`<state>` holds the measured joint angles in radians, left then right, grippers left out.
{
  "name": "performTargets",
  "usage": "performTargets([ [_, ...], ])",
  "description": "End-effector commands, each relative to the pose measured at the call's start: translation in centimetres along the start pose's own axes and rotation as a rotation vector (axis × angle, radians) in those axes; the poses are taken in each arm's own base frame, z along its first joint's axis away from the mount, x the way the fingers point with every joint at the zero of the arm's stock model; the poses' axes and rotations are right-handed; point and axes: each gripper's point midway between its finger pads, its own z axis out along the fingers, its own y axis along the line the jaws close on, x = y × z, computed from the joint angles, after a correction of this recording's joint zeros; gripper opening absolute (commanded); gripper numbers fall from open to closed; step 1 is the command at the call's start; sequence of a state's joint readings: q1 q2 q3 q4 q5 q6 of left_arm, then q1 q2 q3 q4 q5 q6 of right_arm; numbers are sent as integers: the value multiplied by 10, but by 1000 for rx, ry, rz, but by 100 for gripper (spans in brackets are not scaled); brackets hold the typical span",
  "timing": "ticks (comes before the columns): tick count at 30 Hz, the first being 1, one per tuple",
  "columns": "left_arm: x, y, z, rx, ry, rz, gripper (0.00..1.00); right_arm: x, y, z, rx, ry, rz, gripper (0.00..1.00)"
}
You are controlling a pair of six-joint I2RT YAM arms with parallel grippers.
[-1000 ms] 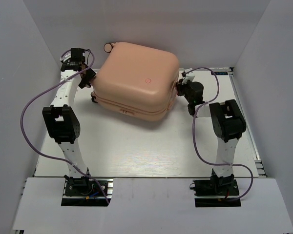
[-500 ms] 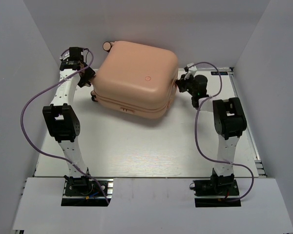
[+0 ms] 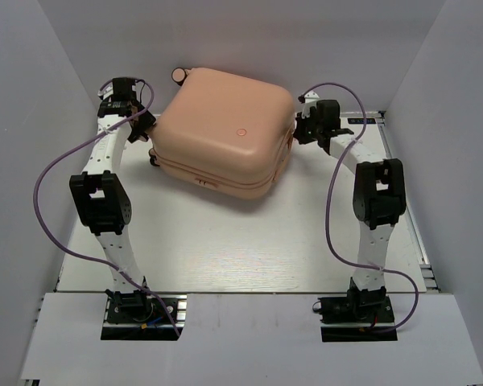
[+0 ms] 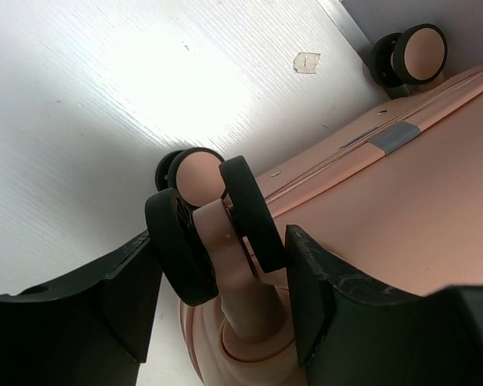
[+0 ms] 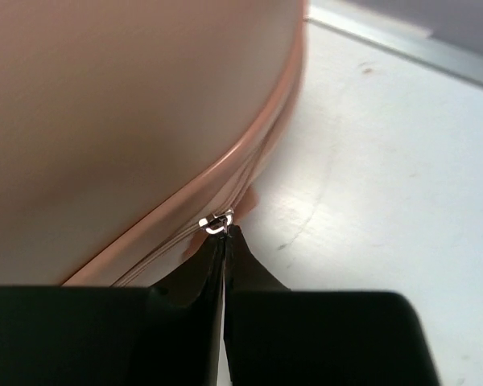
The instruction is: Pack the luggage
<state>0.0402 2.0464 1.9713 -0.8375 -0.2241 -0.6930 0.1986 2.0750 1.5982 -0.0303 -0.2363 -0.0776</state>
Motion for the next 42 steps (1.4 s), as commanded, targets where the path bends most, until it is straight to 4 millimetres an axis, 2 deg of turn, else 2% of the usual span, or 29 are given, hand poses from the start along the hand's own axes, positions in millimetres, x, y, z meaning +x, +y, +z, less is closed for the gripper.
performTargets([
  [1, 58, 143, 53, -464, 221, 332, 0, -38, -122, -22, 467, -86, -98, 0],
  [3, 56, 142, 52, -462, 214, 340, 0, -38, -141, -18, 557, -90, -119, 0],
  [7, 59, 144, 56, -458, 214, 364, 0, -57, -153, -13, 614, -160, -159, 0],
  [8, 60, 145, 56, -457, 218, 365, 0, -48, -157, -1, 621, -153, -150, 0],
  [10, 60, 146, 58, -456, 223, 368, 0, -76, -165, 1, 644, -275, -131, 0],
  [11, 61, 144, 58, -452, 226, 372, 0, -71, -169, 17, 633, -317, -128, 0],
  [13, 61, 144, 61, -449, 226, 380, 0, -101, -163, 21, 582, -474, -136, 0],
  [14, 60, 144, 62, -448, 227, 381, 0, -98, -160, 30, 553, -503, -122, 0],
  [15, 59, 143, 62, -445, 224, 385, 0, -97, -136, 45, 394, -540, -158, 0],
  [17, 61, 142, 66, -435, 242, 410, 0, -117, -116, 34, 259, -771, -143, 0],
  [18, 60, 137, 69, -419, 240, 406, 0, -118, -86, 37, 83, -801, -201, 0],
  [21, 51, 124, 75, -375, 228, 417, 0, -116, -33, 29, -197, -811, -248, 0],
  [22, 56, 123, 79, -370, 252, 450, 0, -119, -7, 18, -308, -809, -283, 0],
  [24, 42, 105, 82, -329, 220, 474, 0, -112, 24, 2, -446, -807, -293, 0],
  [25, 50, 99, 86, -319, 238, 505, 0, -104, 48, -12, -586, -781, -316, 0],
  [26, 47, 91, 90, -303, 228, 514, 0, -110, 58, -27, -631, -807, -347, 0],
  [28, 43, 75, 88, -263, 211, 557, 0, -94, 86, -46, -781, -752, -337, 0],
  [29, 46, 70, 91, -252, 211, 572, 0, -100, 100, -68, -835, -772, -352, 0],
  [30, 48, 65, 91, -233, 208, 603, 0, -78, 107, -69, -871, -719, -322, 0],
  [31, 54, 56, 92, -186, 224, 605, 0, -82, 128, -94, -934, -707, -387, 0],
  [32, 56, 53, 91, -171, 229, 612, 0, -47, 142, -94, -971, -642, -354, 0],
  [33, 60, 47, 91, -155, 230, 616, 0, -37, 154, -100, -999, -620, -364, 0],
  [34, 66, 41, 91, -114, 248, 615, 0, -49, 165, -122, -997, -637, -391, 0],
  [36, 69, 29, 91, -76, 243, 618, 0, -6, 181, -114, -1006, -526, -317, 0],
  [37, 72, 25, 91, -51, 251, 620, 0, 0, 187, -122, -986, -541, -359, 0],
  [38, 85, 4, 87, 1, 253, 647, 0, -9, 189, -126, -933, -567, -375, 0],
  [39, 87, -1, 87, 13, 251, 644, 0, 14, 206, -125, -954, -468, -344, 0],
  [41, 98, -18, 82, 70, 262, 660, 0, 8, 210, -131, -865, -491, -425, 0],
  [42, 99, -23, 81, 81, 256, 663, 0, 37, 225, -129, -896, -399, -406, 0],
])
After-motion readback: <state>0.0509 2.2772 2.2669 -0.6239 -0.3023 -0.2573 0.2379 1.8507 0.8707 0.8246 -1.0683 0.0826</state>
